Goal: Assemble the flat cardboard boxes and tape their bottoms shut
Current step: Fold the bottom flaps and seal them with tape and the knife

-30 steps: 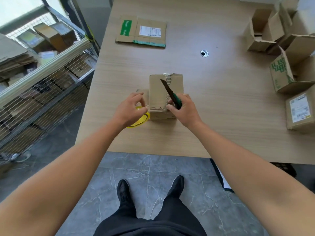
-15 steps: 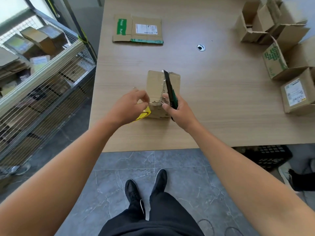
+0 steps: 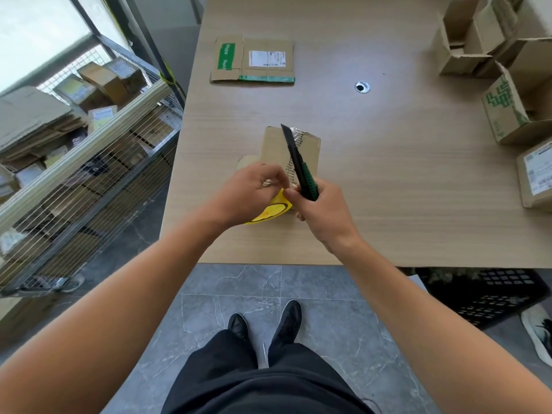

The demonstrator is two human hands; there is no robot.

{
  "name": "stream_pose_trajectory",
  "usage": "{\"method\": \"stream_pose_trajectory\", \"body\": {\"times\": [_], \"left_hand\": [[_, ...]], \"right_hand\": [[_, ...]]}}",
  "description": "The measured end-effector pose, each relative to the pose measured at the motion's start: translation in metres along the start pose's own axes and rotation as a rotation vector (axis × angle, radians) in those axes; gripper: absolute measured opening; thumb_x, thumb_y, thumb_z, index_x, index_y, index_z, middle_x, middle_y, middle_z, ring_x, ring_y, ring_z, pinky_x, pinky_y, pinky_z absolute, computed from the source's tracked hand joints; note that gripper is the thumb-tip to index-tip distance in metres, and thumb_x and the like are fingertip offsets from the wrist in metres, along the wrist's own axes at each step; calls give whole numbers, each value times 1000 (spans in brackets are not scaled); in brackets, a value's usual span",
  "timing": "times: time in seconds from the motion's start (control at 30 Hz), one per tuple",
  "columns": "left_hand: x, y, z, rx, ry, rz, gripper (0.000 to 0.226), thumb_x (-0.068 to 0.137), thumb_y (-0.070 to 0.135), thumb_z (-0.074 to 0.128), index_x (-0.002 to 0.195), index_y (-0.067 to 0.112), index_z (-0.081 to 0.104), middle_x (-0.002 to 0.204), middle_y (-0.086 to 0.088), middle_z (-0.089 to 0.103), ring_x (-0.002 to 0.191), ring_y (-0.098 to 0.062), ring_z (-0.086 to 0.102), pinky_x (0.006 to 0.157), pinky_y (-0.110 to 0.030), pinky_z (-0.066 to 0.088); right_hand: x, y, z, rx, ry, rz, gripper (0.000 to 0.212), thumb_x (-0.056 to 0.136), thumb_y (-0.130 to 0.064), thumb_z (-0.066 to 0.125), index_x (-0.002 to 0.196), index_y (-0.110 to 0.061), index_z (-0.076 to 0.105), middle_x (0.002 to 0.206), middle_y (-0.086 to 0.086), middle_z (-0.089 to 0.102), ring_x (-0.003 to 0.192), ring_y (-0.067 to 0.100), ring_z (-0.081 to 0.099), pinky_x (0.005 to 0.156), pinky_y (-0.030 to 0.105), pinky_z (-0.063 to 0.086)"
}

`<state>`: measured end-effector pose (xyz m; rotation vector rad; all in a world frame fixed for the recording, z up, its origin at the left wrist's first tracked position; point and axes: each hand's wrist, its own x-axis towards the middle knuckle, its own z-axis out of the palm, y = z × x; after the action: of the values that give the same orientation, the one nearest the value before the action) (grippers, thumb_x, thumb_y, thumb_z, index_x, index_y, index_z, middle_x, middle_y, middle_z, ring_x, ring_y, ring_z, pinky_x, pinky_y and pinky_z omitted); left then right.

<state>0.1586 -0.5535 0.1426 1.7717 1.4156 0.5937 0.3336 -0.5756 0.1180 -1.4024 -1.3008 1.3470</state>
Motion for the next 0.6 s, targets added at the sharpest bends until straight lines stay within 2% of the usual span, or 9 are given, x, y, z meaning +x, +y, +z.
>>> {"method": "stream_pose_trajectory", "body": {"times": [0.07, 0.17, 0.23, 0.3, 0.33, 0.4, 0.47, 0.53, 0.6], "left_hand": [[-6, 5, 0, -54, -27, 14, 15, 98, 21, 57, 105, 27, 69, 90, 16, 60, 70, 7, 56, 62, -25, 46], [-16, 5, -8, -240, -247, 14, 32, 96, 45, 56, 127, 40, 58, 85, 4, 71, 68, -11, 62, 64, -29, 53], [-19, -1, -17, -529, -307, -28, 40, 93, 41, 62, 131, 29, 55, 86, -8, 72, 74, -22, 65, 65, -29, 54], [-17, -10, -28, -672, -298, -70, 34, 93, 32, 67, 122, 17, 60, 82, -10, 71, 69, -21, 66, 55, -23, 53], [-15, -16, -34, -598, -288, -79, 32, 92, 33, 69, 116, 13, 62, 71, -4, 69, 58, -14, 63, 49, -19, 48], [-6, -29, -44, -291, -256, -77, 35, 84, 45, 76, 103, 16, 68, 51, 5, 59, 41, -6, 49, 42, -16, 38], [8, -41, -53, 8, -213, -76, 31, 78, 53, 76, 96, 29, 70, 48, 7, 59, 39, -5, 47, 44, -17, 38], [22, -51, -56, 197, -157, -83, 24, 80, 56, 76, 93, 37, 69, 51, 13, 61, 41, -1, 52, 47, -20, 39], [33, -60, -52, 338, -126, -60, 22, 81, 57, 74, 92, 39, 70, 53, 12, 61, 51, 2, 59, 54, -22, 39]], "right_hand": [[-1, -6, -8, 65, 25, 13, 18, 91, -10, 74, 76, -9, 64, 63, 2, 55, 56, 15, 49, 57, 32, 42], [-2, -13, -21, 218, 39, 64, 19, 87, -10, 76, 75, -17, 64, 55, -4, 56, 46, 11, 49, 45, 22, 40], [-5, -15, -30, 311, 66, 104, 15, 81, -17, 78, 73, -19, 65, 60, 7, 56, 44, 15, 48, 44, 24, 32], [-6, -10, -41, 412, 160, 148, 13, 77, -21, 77, 67, -22, 69, 67, 11, 59, 46, 17, 48, 50, 31, 31], [-6, -6, -46, 436, 218, 165, 13, 77, -21, 77, 65, -23, 71, 68, 8, 62, 47, 17, 50, 52, 33, 33], [-6, 5, -50, 378, 286, 177, 16, 79, -24, 77, 64, -27, 74, 66, 2, 65, 50, 16, 54, 51, 32, 39], [-3, 20, -40, 297, 283, 195, 18, 86, -24, 75, 68, -29, 75, 69, -1, 70, 61, 14, 63, 50, 29, 46], [5, 37, -25, 278, 314, 236, 14, 90, -21, 73, 76, -22, 74, 77, -1, 73, 76, 14, 70, 58, 27, 54], [15, 50, -13, 297, 391, 280, 8, 91, -18, 73, 85, -16, 68, 81, 2, 74, 81, 16, 71, 64, 29, 57]]}}
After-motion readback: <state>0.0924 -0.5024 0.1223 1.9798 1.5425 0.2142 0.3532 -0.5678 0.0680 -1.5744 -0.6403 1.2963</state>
